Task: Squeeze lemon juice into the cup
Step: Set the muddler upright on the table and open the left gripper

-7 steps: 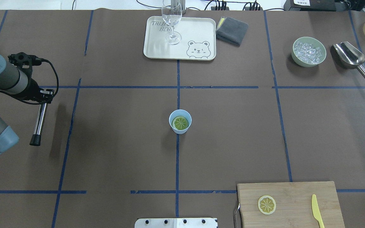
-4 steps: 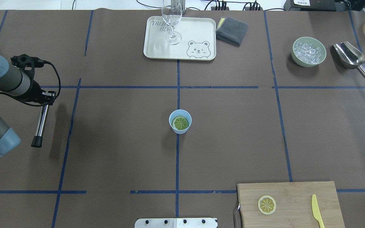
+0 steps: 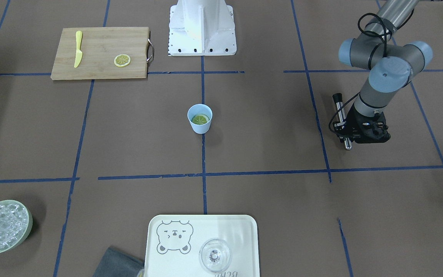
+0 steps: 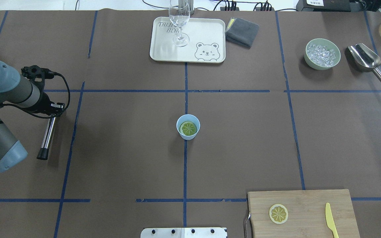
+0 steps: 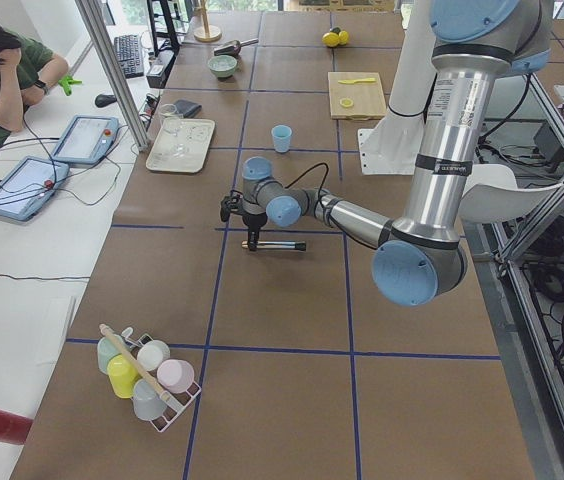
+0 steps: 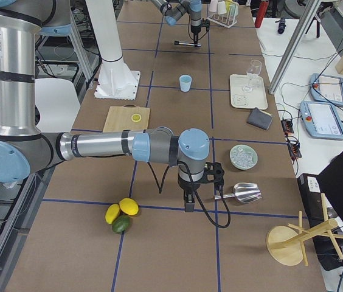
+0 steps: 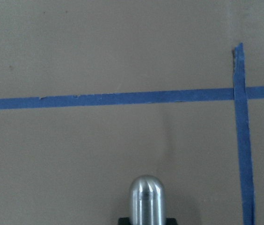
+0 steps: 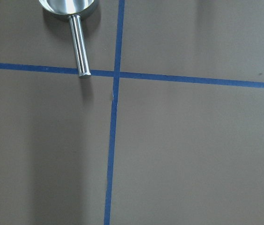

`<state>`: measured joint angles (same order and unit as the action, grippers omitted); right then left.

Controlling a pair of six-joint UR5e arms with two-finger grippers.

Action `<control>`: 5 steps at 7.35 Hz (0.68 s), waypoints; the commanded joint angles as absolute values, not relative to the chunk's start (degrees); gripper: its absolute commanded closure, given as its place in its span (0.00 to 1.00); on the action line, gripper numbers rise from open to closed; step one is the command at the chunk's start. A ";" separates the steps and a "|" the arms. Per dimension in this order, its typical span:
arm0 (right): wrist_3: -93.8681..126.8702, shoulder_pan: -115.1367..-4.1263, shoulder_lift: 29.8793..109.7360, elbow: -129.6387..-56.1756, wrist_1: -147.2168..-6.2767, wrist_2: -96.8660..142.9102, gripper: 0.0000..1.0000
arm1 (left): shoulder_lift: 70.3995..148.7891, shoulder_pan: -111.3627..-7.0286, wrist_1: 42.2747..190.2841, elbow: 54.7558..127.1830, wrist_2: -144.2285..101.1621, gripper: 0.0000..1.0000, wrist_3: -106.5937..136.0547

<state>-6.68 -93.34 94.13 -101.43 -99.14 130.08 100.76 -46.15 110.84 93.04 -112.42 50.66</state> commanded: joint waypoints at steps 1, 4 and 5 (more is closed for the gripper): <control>-6.68 -93.34 94.04 -101.43 -99.14 130.08 0.00 | 100.90 -45.70 113.81 91.23 -112.33 0.03 50.10; -6.59 -93.34 93.96 -101.60 -99.14 130.08 0.00 | 100.72 -46.40 113.03 93.42 -112.32 0.00 45.38; -6.59 -93.34 93.96 -101.60 -99.14 130.08 0.00 | 100.81 -48.76 112.94 94.56 -112.76 0.00 43.52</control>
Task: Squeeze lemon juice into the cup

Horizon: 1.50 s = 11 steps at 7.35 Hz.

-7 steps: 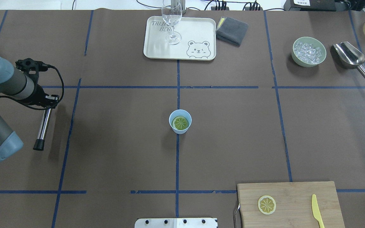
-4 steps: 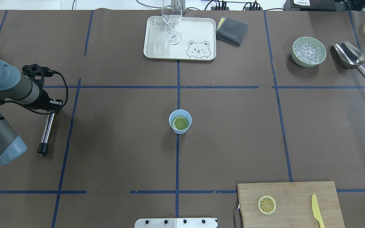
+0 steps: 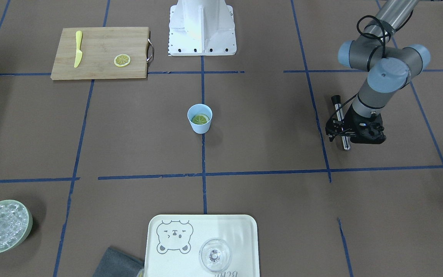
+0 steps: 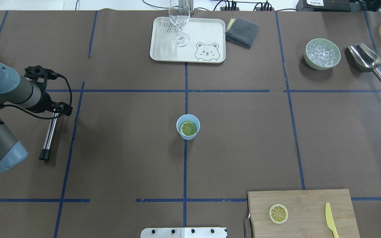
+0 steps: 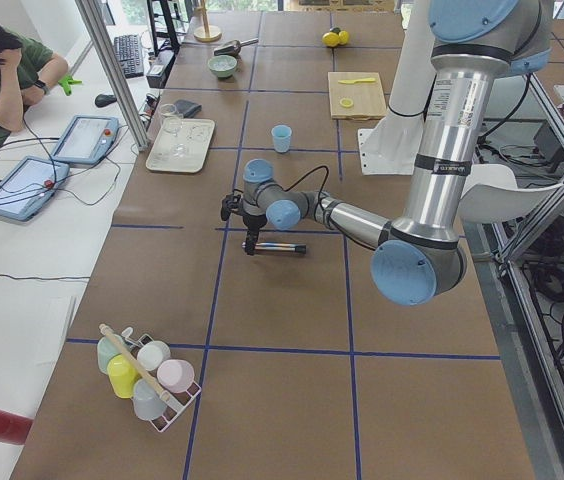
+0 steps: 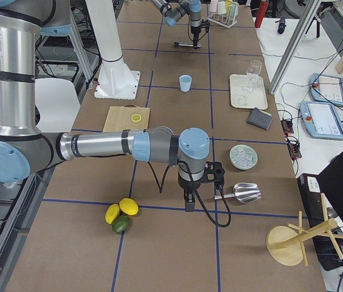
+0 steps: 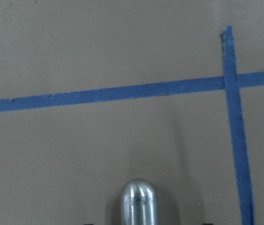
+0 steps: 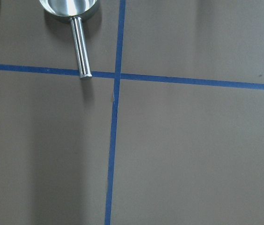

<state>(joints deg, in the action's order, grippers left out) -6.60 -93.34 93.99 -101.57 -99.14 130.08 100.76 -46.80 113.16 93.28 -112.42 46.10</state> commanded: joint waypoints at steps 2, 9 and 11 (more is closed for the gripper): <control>-6.59 -93.34 93.96 -101.51 -99.14 130.08 0.00 | 99.24 -56.20 112.85 97.72 -114.51 0.00 37.41; -6.68 -93.34 93.96 -101.60 -99.14 130.17 0.00 | 89.85 -88.41 94.57 95.11 -126.02 0.00 -9.31; -6.68 -93.34 94.04 -101.60 -99.14 130.25 0.00 | 87.02 -89.65 88.30 94.40 -136.89 0.00 -8.70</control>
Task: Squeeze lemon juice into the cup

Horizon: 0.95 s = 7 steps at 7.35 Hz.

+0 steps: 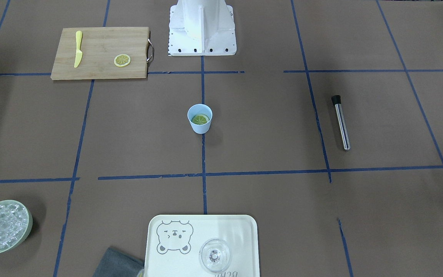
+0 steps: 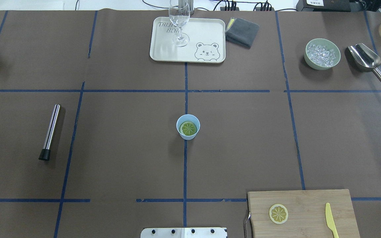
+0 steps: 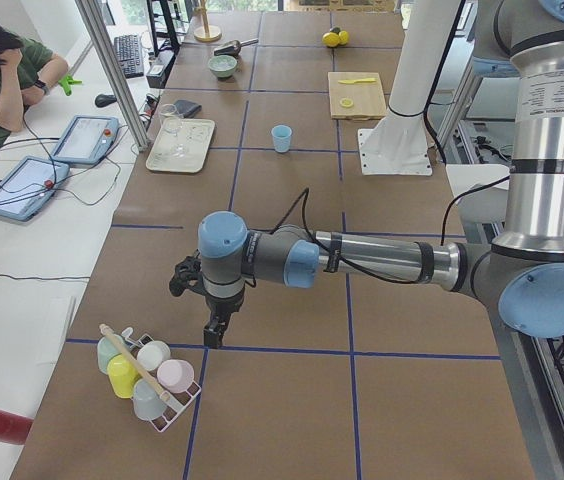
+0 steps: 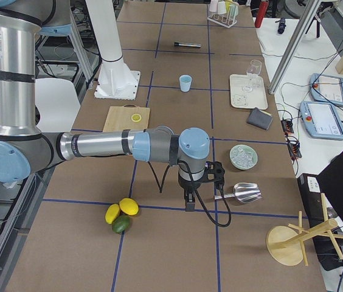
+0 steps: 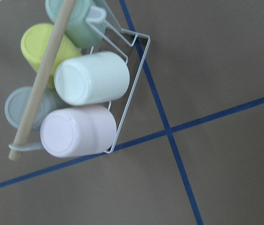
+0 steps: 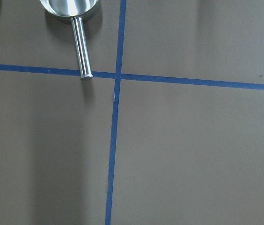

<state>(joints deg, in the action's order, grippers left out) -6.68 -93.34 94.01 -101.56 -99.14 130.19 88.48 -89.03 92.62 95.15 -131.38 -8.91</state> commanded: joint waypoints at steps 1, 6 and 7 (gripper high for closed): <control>-6.68 -93.34 94.04 -101.51 -99.14 130.17 0.00 | 86.75 -90.78 87.29 95.70 -136.76 0.00 -8.79; -6.85 -93.34 94.57 -101.60 -99.14 130.34 0.00 | 87.19 -91.05 87.89 96.33 -135.09 0.00 -9.23; -6.94 -93.34 94.74 -101.34 -99.14 130.34 0.00 | 86.93 -91.05 87.89 96.24 -135.09 0.00 -9.14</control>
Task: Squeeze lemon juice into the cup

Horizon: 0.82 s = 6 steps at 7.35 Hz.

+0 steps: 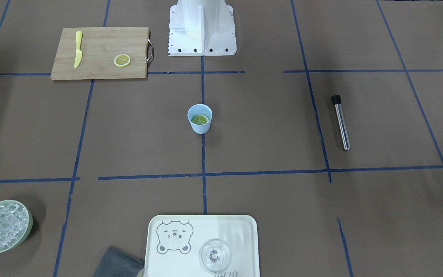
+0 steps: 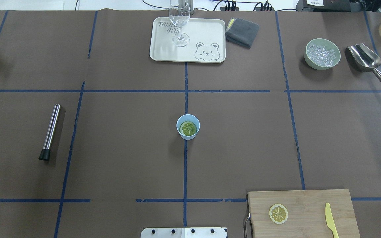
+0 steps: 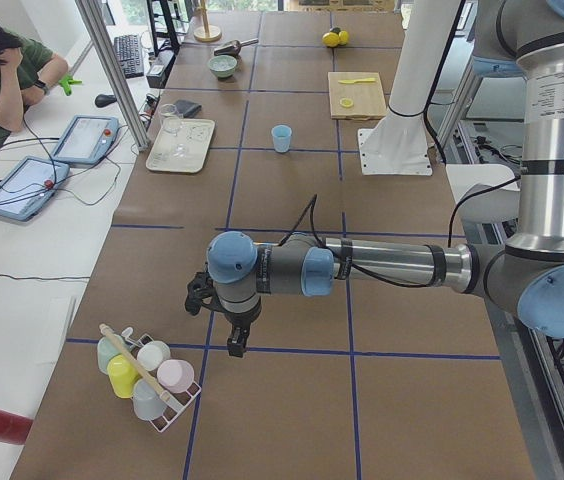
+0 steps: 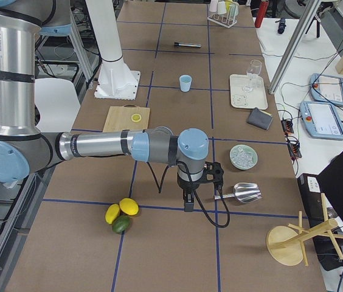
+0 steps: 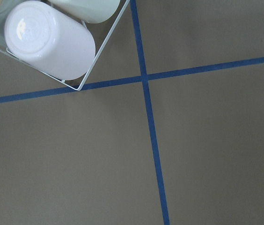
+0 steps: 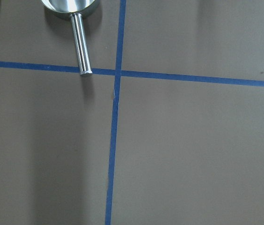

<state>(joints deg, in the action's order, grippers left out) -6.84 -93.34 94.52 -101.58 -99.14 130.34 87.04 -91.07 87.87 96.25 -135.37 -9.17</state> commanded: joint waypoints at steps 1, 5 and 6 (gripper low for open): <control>-6.86 -93.34 94.75 -101.34 -99.14 130.34 0.00 | 86.84 -91.05 87.89 96.33 -135.09 0.00 -9.05; -6.86 -93.25 94.92 -100.99 -99.14 130.43 0.00 | 86.84 -91.05 87.89 96.24 -135.09 0.00 -9.05; -6.86 -93.25 94.92 -100.73 -99.14 130.52 0.00 | 86.84 -91.05 87.89 96.24 -135.09 0.00 -9.05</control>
<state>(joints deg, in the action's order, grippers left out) -6.86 -93.26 94.91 -100.97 -99.14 130.44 86.80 -91.05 87.89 96.28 -135.09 -9.05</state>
